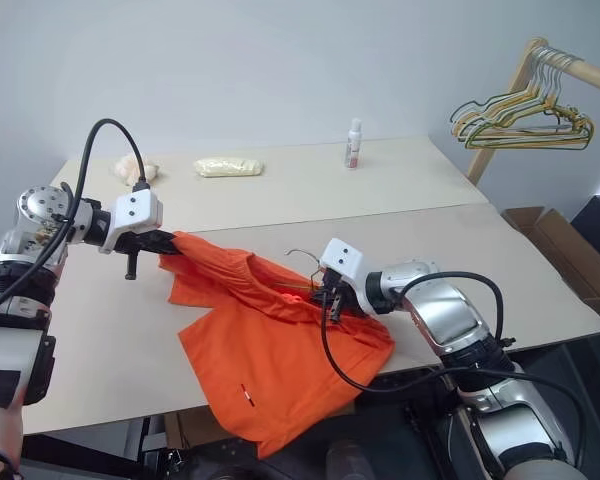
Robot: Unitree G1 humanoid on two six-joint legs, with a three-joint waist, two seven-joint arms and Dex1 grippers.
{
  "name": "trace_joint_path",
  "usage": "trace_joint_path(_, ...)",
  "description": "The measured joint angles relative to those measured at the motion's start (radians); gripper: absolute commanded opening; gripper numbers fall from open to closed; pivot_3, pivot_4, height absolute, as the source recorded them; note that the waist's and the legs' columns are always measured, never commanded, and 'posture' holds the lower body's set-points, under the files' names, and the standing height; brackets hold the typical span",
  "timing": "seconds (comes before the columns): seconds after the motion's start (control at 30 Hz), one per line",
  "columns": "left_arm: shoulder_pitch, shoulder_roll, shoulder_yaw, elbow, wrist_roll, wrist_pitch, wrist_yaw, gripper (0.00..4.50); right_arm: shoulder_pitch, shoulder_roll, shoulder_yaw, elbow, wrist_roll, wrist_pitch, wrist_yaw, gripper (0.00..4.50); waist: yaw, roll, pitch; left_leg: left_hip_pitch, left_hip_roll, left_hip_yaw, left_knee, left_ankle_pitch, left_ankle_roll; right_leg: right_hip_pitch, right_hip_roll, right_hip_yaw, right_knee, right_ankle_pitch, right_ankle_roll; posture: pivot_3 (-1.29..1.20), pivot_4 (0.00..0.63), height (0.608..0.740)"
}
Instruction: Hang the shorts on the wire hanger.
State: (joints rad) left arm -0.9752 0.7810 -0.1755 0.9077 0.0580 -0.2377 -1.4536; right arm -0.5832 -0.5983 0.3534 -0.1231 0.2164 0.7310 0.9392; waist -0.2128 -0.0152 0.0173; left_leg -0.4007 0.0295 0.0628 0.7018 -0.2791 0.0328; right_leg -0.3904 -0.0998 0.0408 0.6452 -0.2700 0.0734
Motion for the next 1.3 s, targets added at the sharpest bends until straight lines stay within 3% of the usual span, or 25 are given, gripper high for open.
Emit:
trace_joint_path(0.3,0.045,-0.013,0.0,-0.052,-0.012,-0.001,-0.011,0.02,-0.122,-0.044,-0.018,-0.028,0.053,0.112,0.073,0.0,0.005,0.0,0.0,0.0,0.0,0.0,0.0,0.0,0.0,0.0,0.0,0.0,0.0,0.0,0.0,-0.19,0.0,0.74)
trace_joint_path(0.53,0.054,-0.08,0.0,-0.105,-0.02,0.041,0.008,1.98,-0.195,-0.04,-0.006,-0.039,0.104,0.205,0.119,0.0,0.006,0.0,0.0,-0.001,0.0,0.0,0.0,0.0,0.0,0.0,0.0,0.0,0.0,0.0,0.0,-0.19,0.0,0.74)
trace_joint_path(0.77,0.06,-0.034,-0.001,-0.11,-0.02,0.027,-0.023,4.36,-0.217,-0.03,-0.007,0.0,0.133,0.243,0.128,0.0,-0.005,0.0,0.0,0.0,0.0,0.0,0.0,0.0,0.0,-0.001,0.0,0.0,0.0,0.0,0.0,-0.19,0.0,0.74)
trace_joint_path(1.03,0.066,0.123,-0.023,-0.107,-0.015,-0.103,-0.143,4.46,-0.304,-0.076,-0.061,0.077,0.187,0.27,0.159,0.0,-0.005,0.0,0.0,-0.001,0.0,0.0,0.0,0.0,0.0,-0.001,0.0,0.0,0.0,0.0,0.0,-0.18,0.0,0.74)
trace_joint_path(1.3,-0.057,-0.058,0.038,-0.223,-0.174,0.023,-0.148,4.46,-0.402,-0.106,-0.07,0.096,0.19,0.264,0.207,0.0,0.021,0.0,0.0,-0.004,0.0,0.0,0.001,-0.001,0.002,-0.003,-0.002,-0.001,0.0,0.0,0.0,-0.2,0.0,0.74)
